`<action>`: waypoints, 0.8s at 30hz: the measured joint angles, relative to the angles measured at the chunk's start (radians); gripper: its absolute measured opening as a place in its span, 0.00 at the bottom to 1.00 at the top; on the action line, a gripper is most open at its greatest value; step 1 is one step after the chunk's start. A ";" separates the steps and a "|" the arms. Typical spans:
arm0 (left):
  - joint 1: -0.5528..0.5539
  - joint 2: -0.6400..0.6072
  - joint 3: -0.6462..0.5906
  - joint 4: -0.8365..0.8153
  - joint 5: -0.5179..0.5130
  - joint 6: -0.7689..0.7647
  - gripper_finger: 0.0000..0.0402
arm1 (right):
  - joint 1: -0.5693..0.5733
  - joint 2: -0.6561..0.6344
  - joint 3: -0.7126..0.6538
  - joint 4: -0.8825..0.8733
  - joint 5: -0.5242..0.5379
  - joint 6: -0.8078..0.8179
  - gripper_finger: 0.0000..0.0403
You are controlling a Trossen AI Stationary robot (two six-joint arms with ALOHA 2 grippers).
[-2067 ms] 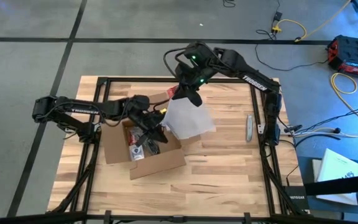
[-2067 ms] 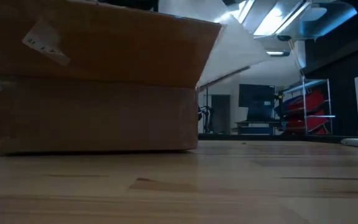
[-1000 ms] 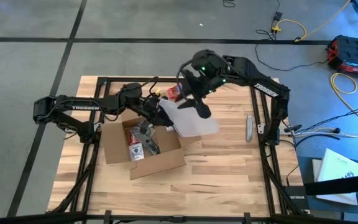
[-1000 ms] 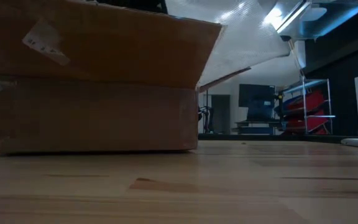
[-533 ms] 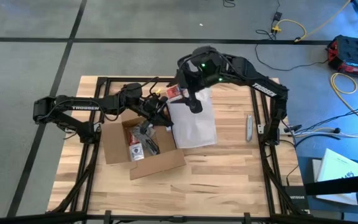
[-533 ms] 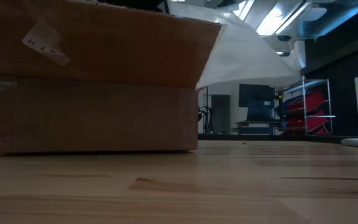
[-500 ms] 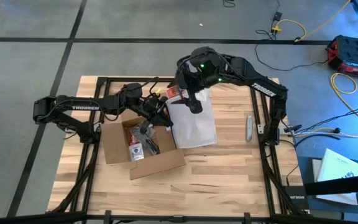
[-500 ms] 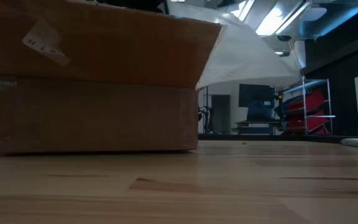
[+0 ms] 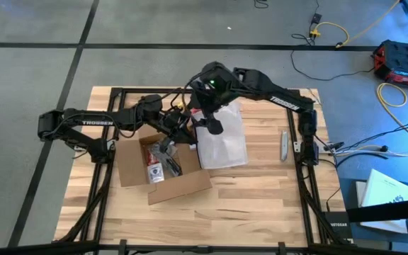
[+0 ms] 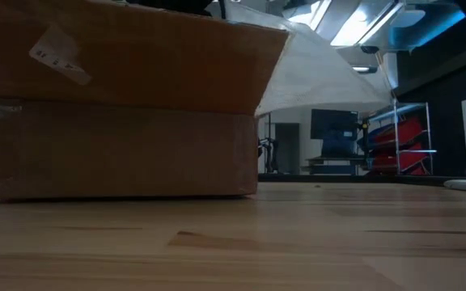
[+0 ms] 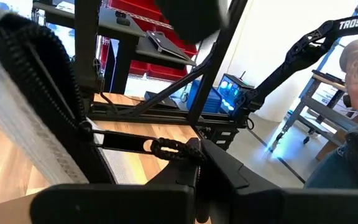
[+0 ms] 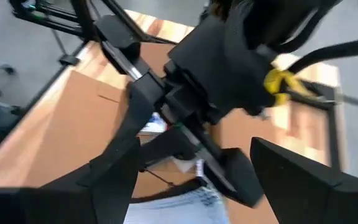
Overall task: Unpack boxes
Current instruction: Open the transparent zip bag
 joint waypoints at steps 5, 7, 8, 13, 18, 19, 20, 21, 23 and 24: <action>0.000 0.000 0.000 0.000 0.000 -0.004 0.00 | 0.000 0.014 0.000 -0.044 -0.026 0.022 0.66; 0.000 0.000 0.000 -0.001 0.000 -0.004 0.00 | 0.000 0.014 0.000 -0.058 -0.027 0.020 0.61; 0.000 0.000 0.000 -0.001 0.000 -0.004 0.00 | -0.002 0.014 0.000 -0.071 -0.032 0.017 0.59; 0.000 0.000 0.000 -0.001 0.000 0.000 0.00 | -0.016 0.014 0.000 -0.153 -0.069 -0.002 0.46; 0.000 0.000 0.000 -0.002 0.000 0.001 0.00 | -0.027 0.012 0.000 -0.148 -0.075 -0.014 0.39; 0.000 0.000 0.000 -0.002 0.000 0.001 0.00 | -0.028 0.010 0.000 -0.148 -0.081 -0.017 0.38; 0.000 0.000 0.000 -0.002 0.000 0.001 0.00 | -0.029 0.008 0.000 -0.148 -0.085 -0.019 0.36; 0.000 0.000 0.000 -0.002 0.000 0.001 0.00 | -0.029 0.006 0.000 -0.149 -0.086 -0.019 0.35; 0.000 0.000 0.000 -0.002 0.000 0.001 0.00 | -0.029 0.006 0.000 -0.155 -0.087 -0.020 0.32; 0.000 0.000 0.000 -0.002 0.000 0.001 0.00 | -0.029 0.006 0.000 -0.158 -0.087 -0.020 0.30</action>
